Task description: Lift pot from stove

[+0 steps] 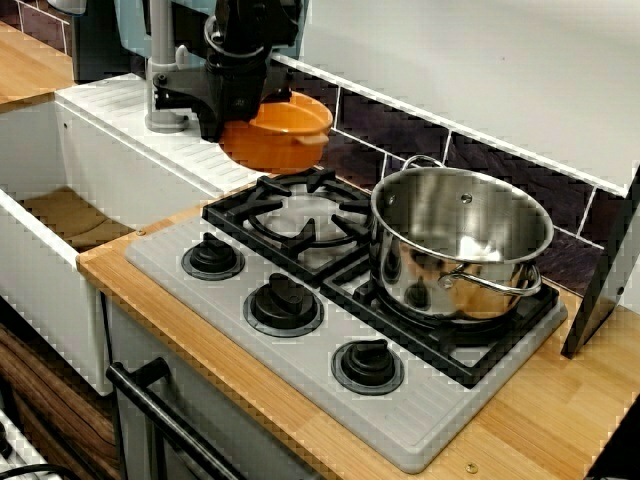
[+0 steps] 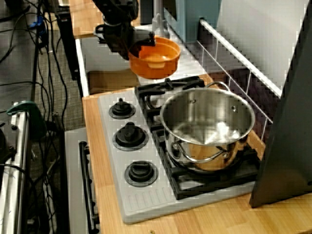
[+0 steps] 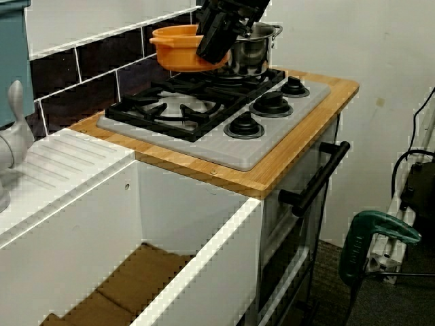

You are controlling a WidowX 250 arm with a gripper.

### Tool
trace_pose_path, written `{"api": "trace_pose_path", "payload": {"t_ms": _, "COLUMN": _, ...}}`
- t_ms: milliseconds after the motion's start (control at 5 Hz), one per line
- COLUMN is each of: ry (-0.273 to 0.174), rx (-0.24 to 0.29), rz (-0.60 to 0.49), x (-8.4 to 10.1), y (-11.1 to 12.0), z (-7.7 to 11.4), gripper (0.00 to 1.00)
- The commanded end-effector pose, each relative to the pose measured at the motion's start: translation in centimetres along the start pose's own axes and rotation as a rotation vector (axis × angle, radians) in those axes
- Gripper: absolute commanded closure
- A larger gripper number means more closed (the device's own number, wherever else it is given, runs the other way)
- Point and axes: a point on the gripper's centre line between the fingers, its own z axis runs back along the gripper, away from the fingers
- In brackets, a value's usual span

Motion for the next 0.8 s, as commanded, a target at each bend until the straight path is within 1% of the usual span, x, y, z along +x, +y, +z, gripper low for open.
{"api": "trace_pose_path", "payload": {"t_ms": 0, "ry": 0.023, "rx": 0.105, "rz": 0.017, "x": -1.7, "y": 0.2, "z": 3.6, "gripper": 1.0}}
{"api": "trace_pose_path", "payload": {"t_ms": 400, "ry": 0.012, "rx": 0.137, "rz": 0.046, "x": -2.9, "y": 0.8, "z": 5.4, "gripper": 1.0}}
{"api": "trace_pose_path", "payload": {"t_ms": 600, "ry": 0.008, "rx": 0.147, "rz": 0.051, "x": -3.3, "y": 1.3, "z": 5.9, "gripper": 1.0}}
